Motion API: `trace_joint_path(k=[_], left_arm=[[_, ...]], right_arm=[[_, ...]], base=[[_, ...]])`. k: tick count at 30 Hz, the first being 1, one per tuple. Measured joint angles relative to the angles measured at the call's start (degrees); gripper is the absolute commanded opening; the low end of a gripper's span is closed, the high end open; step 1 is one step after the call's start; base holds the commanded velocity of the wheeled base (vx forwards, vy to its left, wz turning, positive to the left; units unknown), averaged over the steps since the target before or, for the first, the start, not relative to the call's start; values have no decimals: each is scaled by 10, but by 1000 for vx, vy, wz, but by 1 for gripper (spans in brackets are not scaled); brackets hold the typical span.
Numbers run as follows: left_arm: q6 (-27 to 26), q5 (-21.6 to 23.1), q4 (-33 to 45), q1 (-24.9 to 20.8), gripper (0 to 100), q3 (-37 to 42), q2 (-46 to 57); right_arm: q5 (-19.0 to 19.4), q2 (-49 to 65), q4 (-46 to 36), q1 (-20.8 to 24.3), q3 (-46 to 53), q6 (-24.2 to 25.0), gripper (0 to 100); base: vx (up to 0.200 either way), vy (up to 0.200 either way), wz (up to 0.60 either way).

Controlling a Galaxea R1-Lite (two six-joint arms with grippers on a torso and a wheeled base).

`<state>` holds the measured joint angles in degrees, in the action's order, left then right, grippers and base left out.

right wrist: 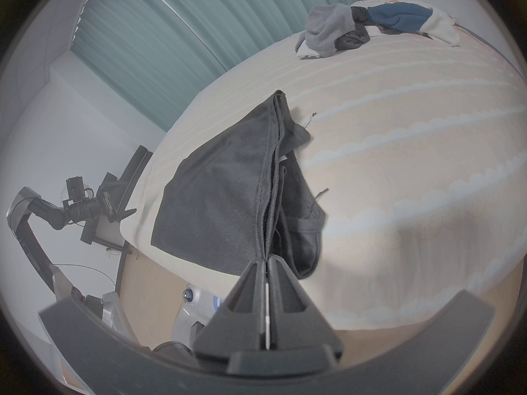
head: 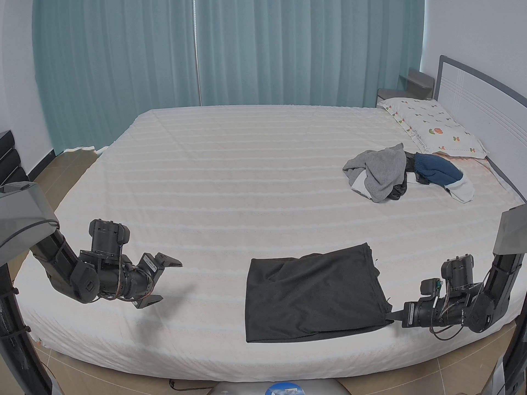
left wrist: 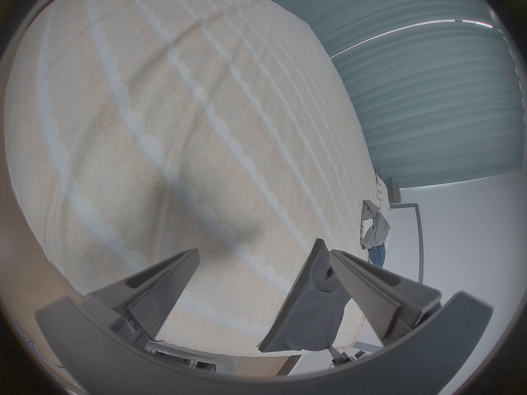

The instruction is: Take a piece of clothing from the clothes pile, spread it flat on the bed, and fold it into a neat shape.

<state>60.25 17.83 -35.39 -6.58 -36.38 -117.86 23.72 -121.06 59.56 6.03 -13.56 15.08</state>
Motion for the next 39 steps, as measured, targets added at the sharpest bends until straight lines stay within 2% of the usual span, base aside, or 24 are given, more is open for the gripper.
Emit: trace_joint_path(k=[9, 16, 17, 21, 25, 34, 39], left_arm=[[0, 0, 0, 0, 100, 0, 0], [0, 0, 0, 0, 100, -1, 0], [0, 0, 0, 0, 100, -1, 0], [0, 0, 1, 0, 100, -1, 0], [0, 0, 1, 0, 100, -1, 0], [0, 0, 0, 0, 100, -1, -1], [-1, 0, 0, 0, 100, -1, -1]], right_arm=[[1, 6, 0, -25, 24, -44, 0], [1, 0, 0, -40, 21, -49, 0], [1, -3, 1, -40, 20, -50, 100], [2, -11, 20, -40, 16, -61, 100], [5, -15, 30, -43, -2, -47, 100], [-5, -32, 28, -25, -114, 81, 100], [-26, -66, 20, -11, -196, 120, 100]], base=[[0, 0, 0], [0, 0, 0], [0, 0, 0], [0, 0, 0], [0, 0, 0], [0, 0, 0], [0, 0, 0]])
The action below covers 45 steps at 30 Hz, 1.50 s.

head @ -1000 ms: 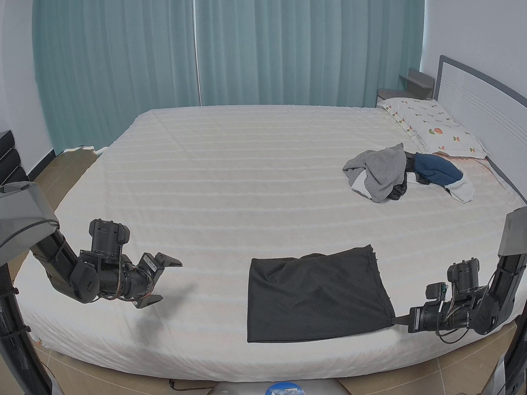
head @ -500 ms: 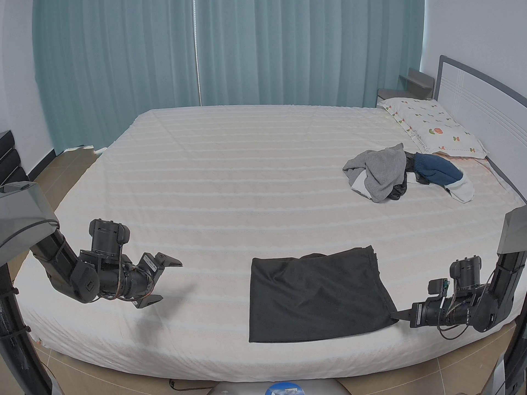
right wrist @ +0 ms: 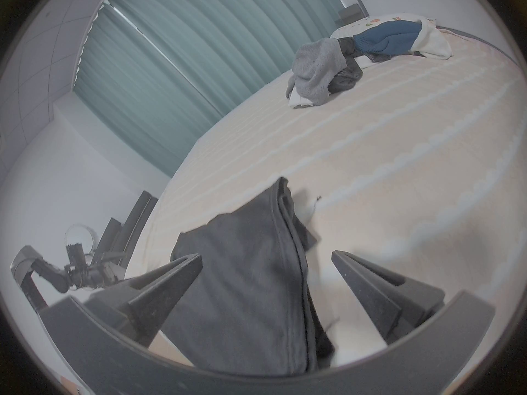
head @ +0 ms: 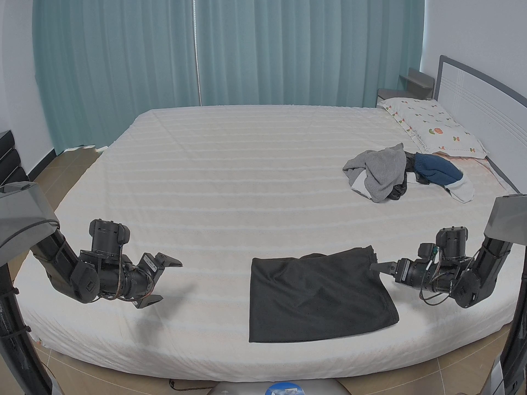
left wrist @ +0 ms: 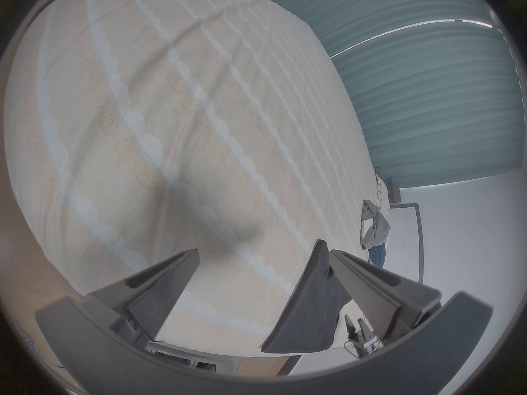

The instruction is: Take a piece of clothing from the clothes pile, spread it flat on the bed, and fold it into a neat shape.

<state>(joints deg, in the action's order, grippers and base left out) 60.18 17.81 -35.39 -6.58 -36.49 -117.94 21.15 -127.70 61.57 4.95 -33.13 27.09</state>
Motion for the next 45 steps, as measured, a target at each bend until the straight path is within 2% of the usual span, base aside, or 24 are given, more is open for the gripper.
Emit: trace_joint_path(k=[7, 8, 18, 24, 33, 38, 45], left_arm=[[0, 0, 0, 0, 100, 0, 0], [-1, 0, 0, 0, 100, 0, 0], [-2, 0, 0, -1, 100, 0, 0], [-2, 0, 0, -1, 100, 0, 0], [1, -2, 3, -8, 100, -29, -7], [0, -40, 6, -47, 100, -82, -26], [-16, -131, 17, -121, 100, -203, -92]], right_arm=[[-22, -56, -10, 8, -99, 40, 100], [-24, -63, -13, 9, -112, 48, 0], [-30, -106, -23, 23, -176, 76, 0], [-44, -109, -19, 15, -183, 102, 0], [-44, -110, -14, 9, -177, 106, 0], [-44, -110, -9, 7, -175, 115, 0], [-45, -110, -2, 6, -171, 125, 0]], base=[[0, 0, 0], [0, 0, 0], [0, 0, 0], [0, 0, 0], [0, 0, 0], [0, 0, 0], [0, 0, 0]])
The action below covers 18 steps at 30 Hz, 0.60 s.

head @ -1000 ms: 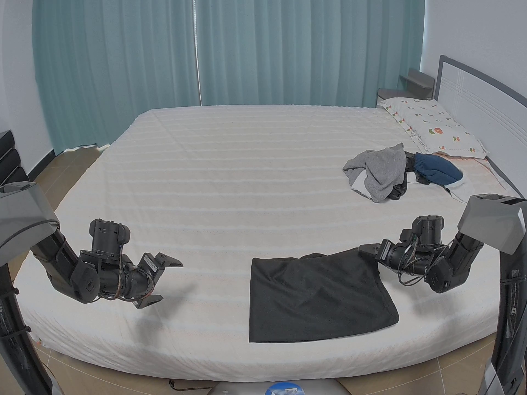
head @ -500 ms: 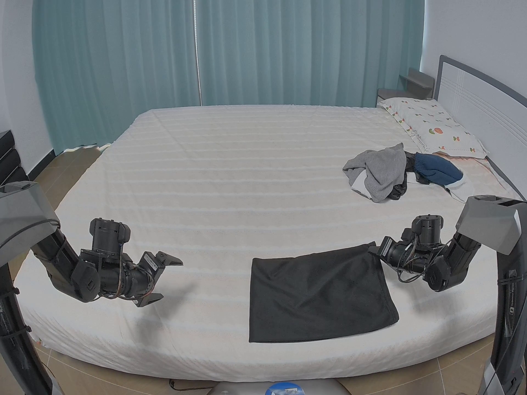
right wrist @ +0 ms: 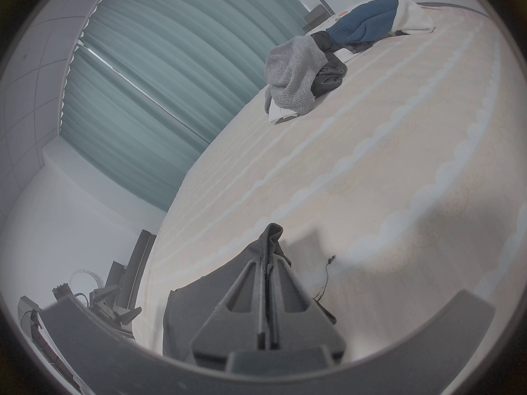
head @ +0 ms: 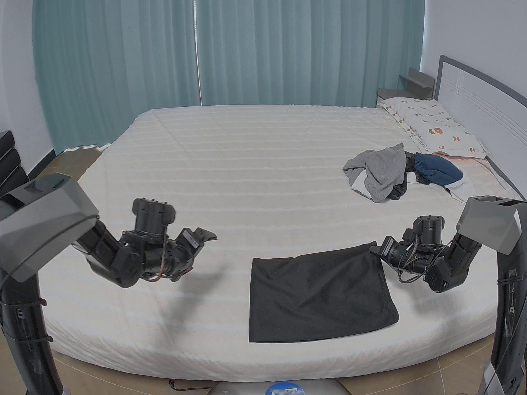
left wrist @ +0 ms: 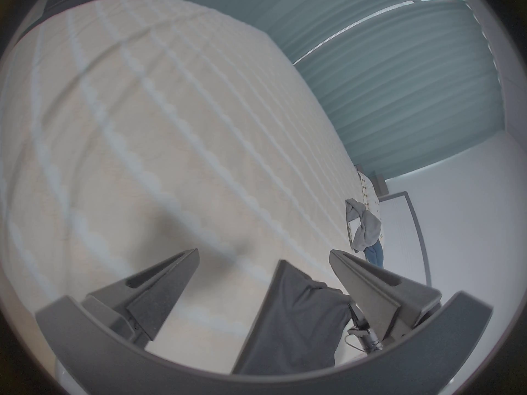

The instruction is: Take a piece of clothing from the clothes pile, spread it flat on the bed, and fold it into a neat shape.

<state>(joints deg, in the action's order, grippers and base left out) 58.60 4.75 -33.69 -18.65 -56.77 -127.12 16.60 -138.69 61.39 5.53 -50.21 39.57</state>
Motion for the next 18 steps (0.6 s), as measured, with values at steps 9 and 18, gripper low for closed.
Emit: trace_joint_path(k=[9, 18], left_arm=[[-44, -56, 52, -73, 100, -149, -105], [-47, -71, 94, -103, 0, -244, -167]], right_arm=[[0, 0, 10, 0, 7, 4, 0], [0, 0, 11, 1, 8, 4, 0]], base=[[0, 0, 0], [0, 0, 0]])
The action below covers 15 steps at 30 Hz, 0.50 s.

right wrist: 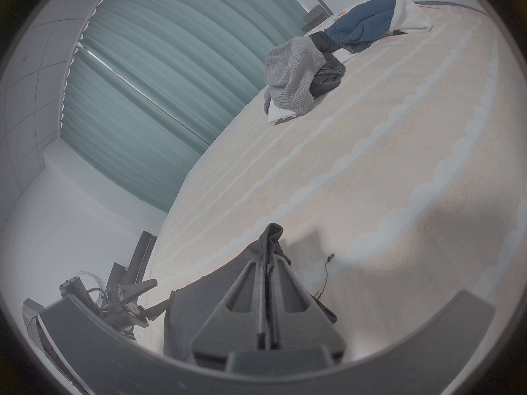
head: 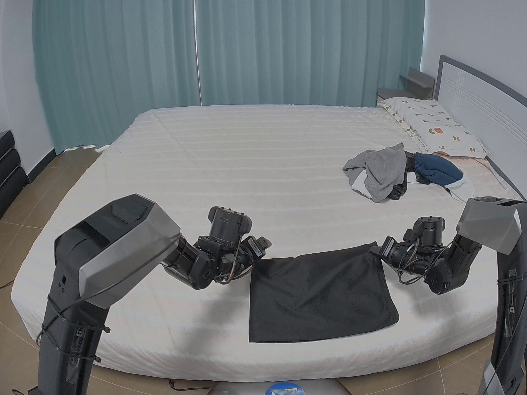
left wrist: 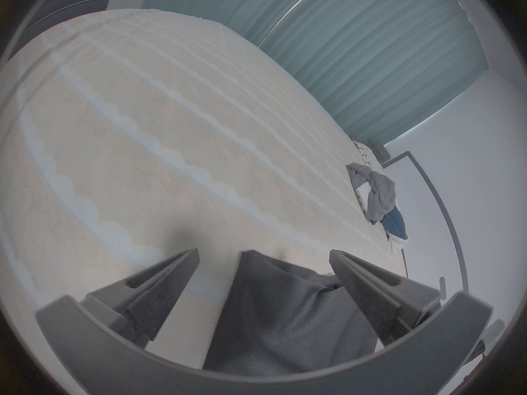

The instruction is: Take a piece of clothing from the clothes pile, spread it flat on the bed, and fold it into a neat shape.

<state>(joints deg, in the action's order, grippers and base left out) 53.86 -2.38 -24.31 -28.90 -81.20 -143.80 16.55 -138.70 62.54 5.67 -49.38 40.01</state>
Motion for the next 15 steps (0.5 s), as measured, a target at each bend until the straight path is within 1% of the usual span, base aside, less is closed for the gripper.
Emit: trace_joint_path(k=[7, 11, 15], left_arm=[[0, -27, 48, -6, 0, -62, -32], [3, -50, 52, -7, 0, -75, -42], [10, -64, 52, -7, 0, -77, -47]], right_arm=[[0, -1, 0, 0, 0, 0, 0], [0, -1, 0, -2, 0, 0, 0], [0, -2, 0, -4, -1, 0, 0]], base=[[0, 0, 0], [0, 0, 0], [0, 0, 0]])
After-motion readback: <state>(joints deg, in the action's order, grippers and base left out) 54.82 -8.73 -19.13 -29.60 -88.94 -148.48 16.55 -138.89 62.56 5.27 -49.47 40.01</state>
